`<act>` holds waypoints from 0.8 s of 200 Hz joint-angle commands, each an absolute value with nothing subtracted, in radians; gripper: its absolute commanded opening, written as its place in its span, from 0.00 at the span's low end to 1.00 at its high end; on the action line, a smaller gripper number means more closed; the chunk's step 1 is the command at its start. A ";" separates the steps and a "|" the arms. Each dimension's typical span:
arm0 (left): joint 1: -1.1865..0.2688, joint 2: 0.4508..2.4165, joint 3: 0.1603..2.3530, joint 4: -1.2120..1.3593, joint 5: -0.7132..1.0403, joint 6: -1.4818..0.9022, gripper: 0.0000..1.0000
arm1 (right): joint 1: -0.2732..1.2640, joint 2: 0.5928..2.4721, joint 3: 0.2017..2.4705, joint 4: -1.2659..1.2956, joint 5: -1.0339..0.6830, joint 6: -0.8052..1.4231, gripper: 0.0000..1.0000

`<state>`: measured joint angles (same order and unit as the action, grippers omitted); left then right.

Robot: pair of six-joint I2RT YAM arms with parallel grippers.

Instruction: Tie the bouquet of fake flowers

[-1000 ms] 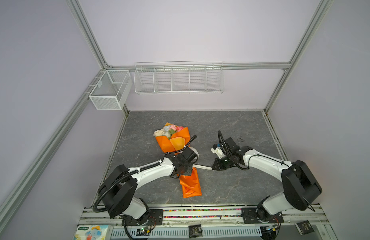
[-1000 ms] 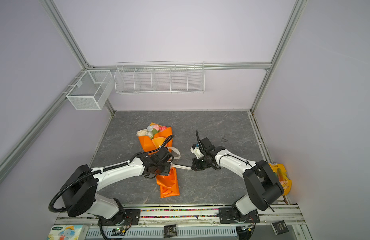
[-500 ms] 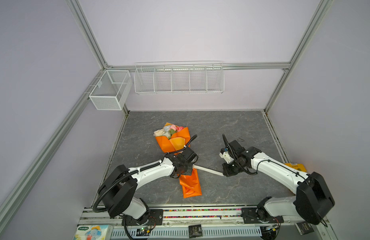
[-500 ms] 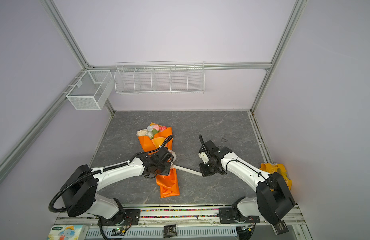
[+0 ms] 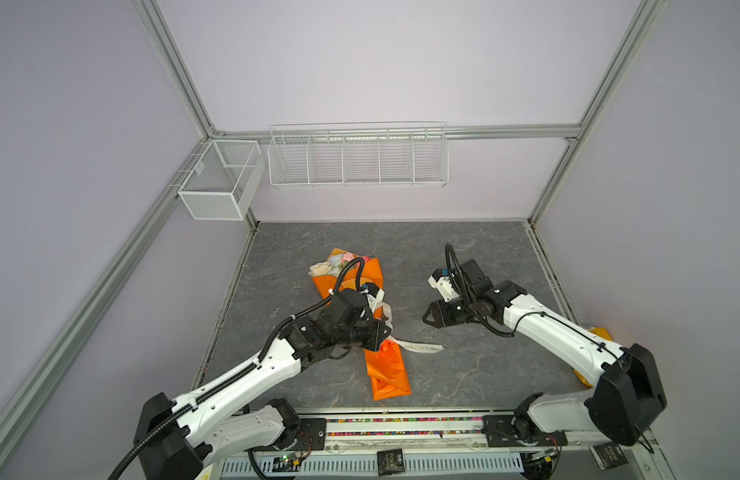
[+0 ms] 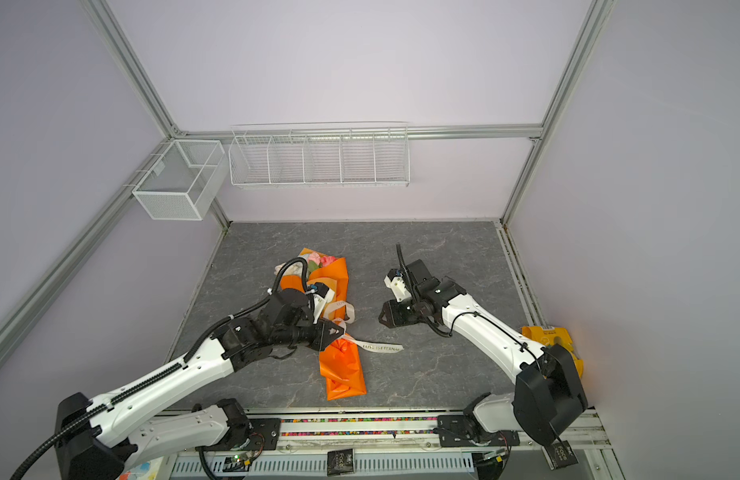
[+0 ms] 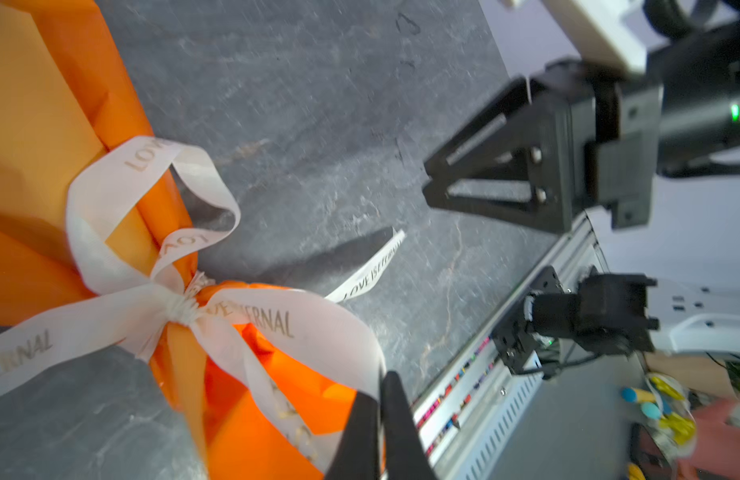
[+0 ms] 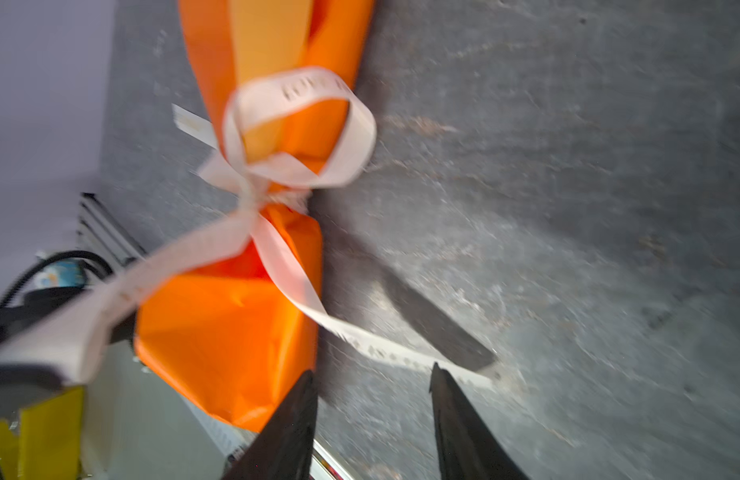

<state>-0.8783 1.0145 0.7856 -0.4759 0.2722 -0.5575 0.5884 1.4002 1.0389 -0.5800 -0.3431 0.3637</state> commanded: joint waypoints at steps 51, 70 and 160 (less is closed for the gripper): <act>-0.874 0.706 0.637 -0.595 0.430 -0.596 0.60 | 0.666 1.498 1.055 -0.441 -0.494 0.437 0.50; -0.866 0.631 0.682 -0.737 0.145 -0.647 0.64 | 0.699 1.506 1.054 -0.449 -0.475 0.434 0.50; -0.528 0.881 0.576 -0.432 0.203 -0.878 0.72 | 0.754 1.623 1.147 -0.496 -0.481 0.343 0.57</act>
<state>-0.5659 0.8490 0.6052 -0.5484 0.1776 -0.7963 0.7437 1.5852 1.1065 -0.5167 -0.3939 0.3649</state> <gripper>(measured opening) 0.699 0.557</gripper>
